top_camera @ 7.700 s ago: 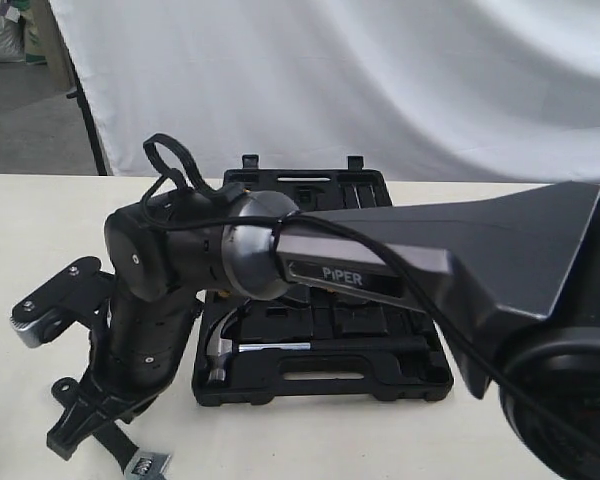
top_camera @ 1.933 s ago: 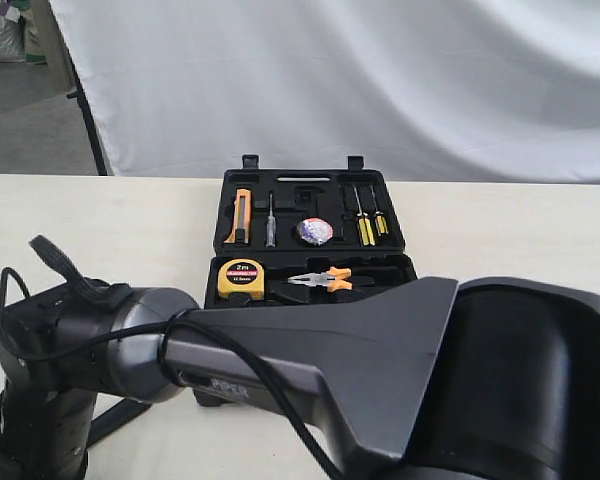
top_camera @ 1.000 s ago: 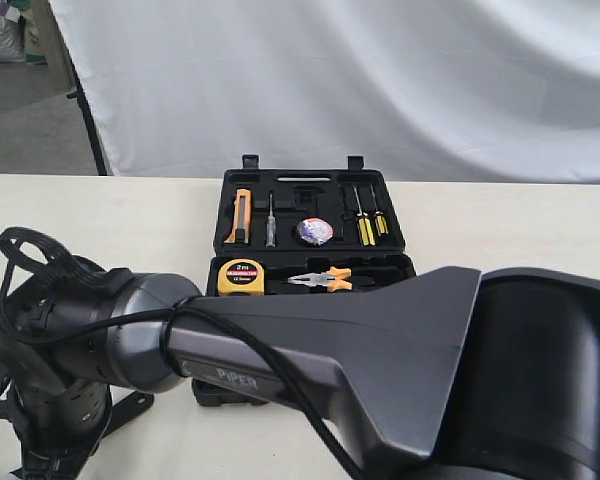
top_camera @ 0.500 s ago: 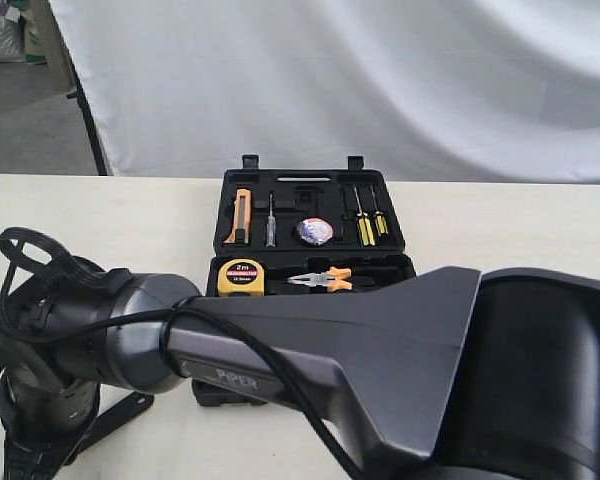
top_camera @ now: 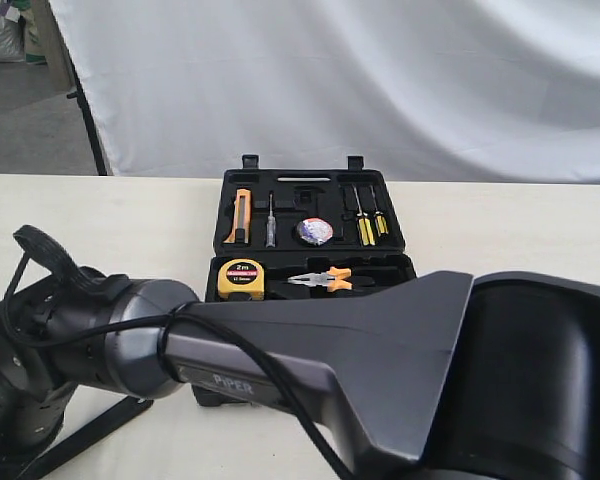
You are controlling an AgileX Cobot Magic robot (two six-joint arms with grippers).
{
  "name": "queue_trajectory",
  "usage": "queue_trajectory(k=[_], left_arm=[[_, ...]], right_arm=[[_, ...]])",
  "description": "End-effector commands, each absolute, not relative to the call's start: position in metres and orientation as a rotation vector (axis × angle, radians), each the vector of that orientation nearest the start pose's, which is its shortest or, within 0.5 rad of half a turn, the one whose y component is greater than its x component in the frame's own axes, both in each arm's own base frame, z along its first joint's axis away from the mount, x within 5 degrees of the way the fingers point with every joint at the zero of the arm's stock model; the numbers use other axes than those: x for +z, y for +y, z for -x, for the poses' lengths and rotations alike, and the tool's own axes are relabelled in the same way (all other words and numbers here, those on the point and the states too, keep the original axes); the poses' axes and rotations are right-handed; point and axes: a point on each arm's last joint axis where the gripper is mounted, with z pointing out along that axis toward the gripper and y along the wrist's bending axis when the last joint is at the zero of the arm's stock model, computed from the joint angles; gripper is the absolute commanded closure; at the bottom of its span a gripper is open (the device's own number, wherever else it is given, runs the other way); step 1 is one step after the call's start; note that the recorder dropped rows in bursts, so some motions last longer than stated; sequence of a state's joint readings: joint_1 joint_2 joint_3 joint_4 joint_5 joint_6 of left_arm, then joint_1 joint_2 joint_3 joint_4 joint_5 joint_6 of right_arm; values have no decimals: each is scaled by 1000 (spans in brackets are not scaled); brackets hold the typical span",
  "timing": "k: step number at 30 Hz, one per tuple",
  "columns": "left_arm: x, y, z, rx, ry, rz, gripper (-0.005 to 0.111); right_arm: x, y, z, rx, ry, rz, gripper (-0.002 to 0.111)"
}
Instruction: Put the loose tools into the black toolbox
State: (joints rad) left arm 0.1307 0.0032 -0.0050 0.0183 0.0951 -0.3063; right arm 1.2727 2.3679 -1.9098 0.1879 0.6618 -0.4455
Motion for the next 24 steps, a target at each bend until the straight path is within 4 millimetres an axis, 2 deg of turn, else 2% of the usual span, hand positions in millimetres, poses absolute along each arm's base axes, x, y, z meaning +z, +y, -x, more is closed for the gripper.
queue_trajectory(k=[1,4,16,18,21,22,23,24], left_arm=[[208,9,-55,-103,1526,346,106],[208,9,-55,-103,1526,346,106],[208,9,-55,-103,1526,346,106],[208,9,-55,-103,1526,346,106],[208,9,-55,-103,1526,346,106],[208,9,-55,-103,1526,346,106],[208,9,-55,-103,1526,346,106],[208,9,-55,-103,1526,346,106]], right_arm=[[123,499,-142,478,1858,1964,44],[115,500,-137,517,1853,1996,44],[116,503,-125,520,1772,2074,44],[115,502,-125,512,1764,2090,49],[114,500,-125,499,1767,2116,69],[114,499,-124,494,1772,2129,80],[114,498,-124,492,1778,2139,97],[114,498,-124,492,1781,2137,106]])
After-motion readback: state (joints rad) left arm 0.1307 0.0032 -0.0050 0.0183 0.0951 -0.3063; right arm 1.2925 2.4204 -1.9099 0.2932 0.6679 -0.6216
